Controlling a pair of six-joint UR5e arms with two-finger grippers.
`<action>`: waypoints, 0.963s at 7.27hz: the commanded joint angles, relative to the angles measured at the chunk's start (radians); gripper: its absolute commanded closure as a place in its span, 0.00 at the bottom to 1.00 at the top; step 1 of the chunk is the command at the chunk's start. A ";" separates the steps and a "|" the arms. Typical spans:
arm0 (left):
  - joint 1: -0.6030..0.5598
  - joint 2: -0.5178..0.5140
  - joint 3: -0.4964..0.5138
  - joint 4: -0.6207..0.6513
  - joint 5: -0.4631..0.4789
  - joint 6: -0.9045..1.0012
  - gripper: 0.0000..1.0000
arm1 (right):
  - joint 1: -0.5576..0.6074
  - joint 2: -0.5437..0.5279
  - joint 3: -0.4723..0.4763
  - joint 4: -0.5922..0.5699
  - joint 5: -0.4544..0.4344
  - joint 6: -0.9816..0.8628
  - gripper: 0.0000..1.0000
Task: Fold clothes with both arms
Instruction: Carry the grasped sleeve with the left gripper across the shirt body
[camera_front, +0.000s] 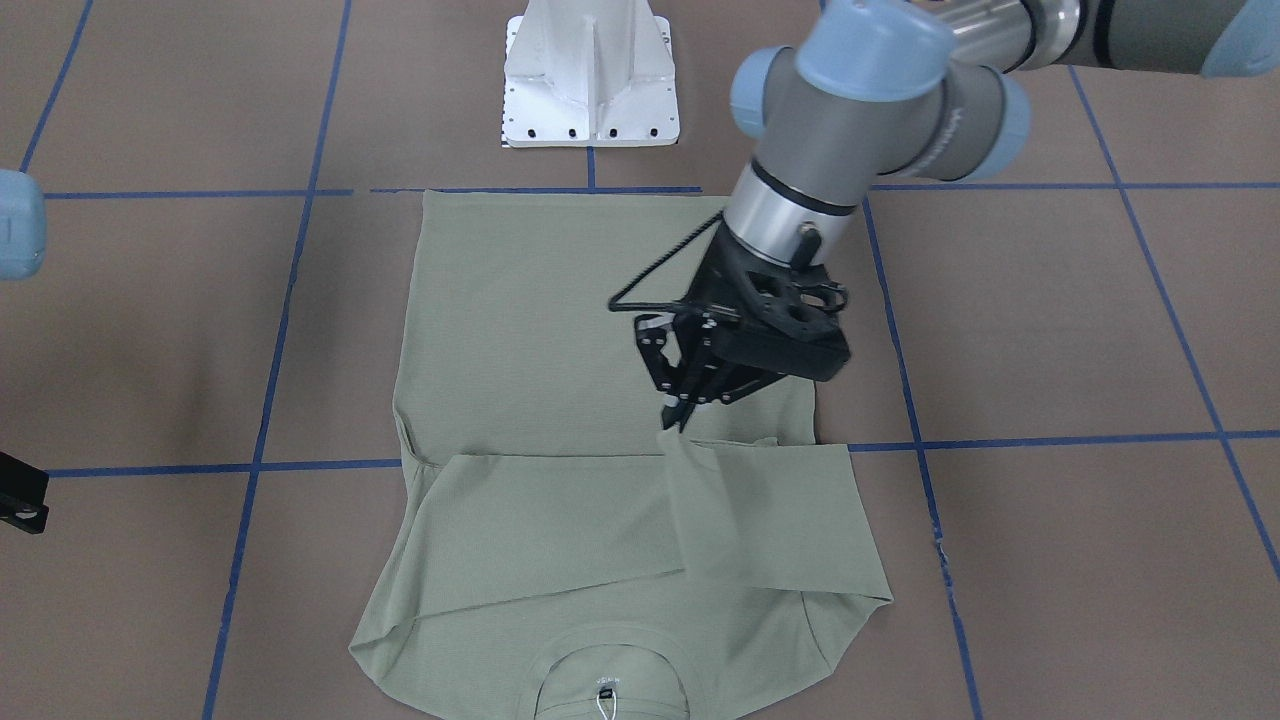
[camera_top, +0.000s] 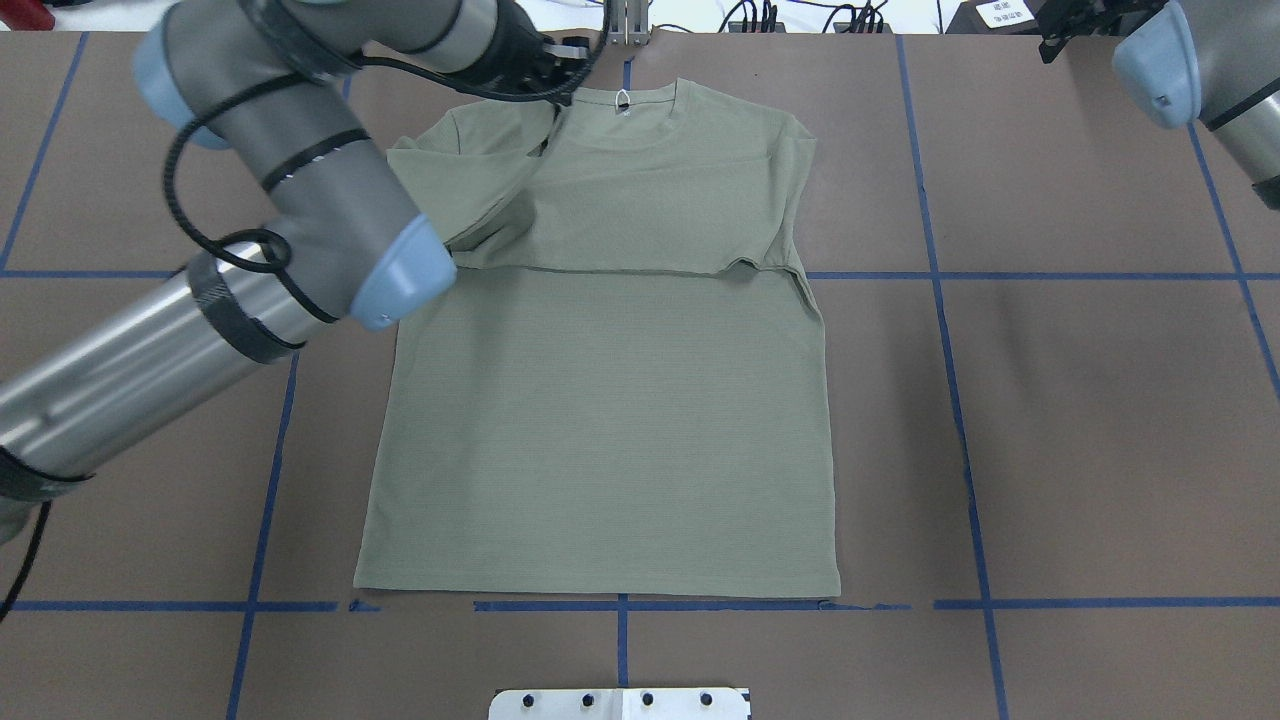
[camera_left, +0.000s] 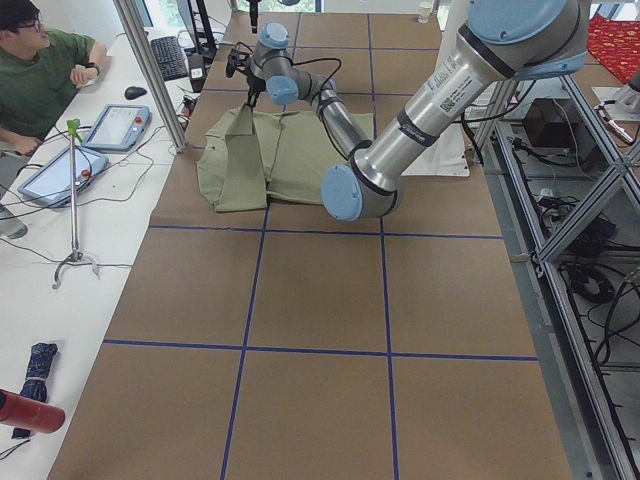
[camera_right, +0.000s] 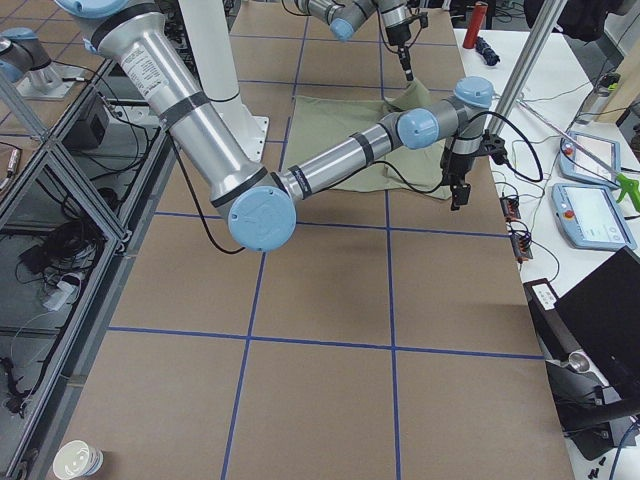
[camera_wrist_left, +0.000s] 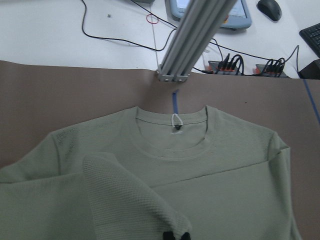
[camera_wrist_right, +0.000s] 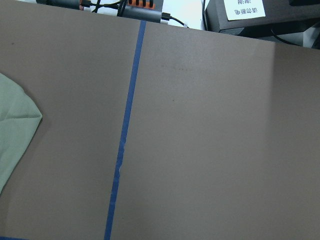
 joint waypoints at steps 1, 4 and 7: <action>0.100 -0.088 0.121 -0.154 0.088 -0.027 1.00 | 0.000 -0.001 0.013 -0.001 -0.002 0.009 0.00; 0.206 -0.086 0.251 -0.342 0.173 -0.014 1.00 | -0.002 -0.003 0.019 0.000 -0.003 0.012 0.00; 0.246 -0.082 0.261 -0.352 0.173 -0.006 0.00 | -0.014 -0.003 0.019 0.002 -0.003 0.016 0.00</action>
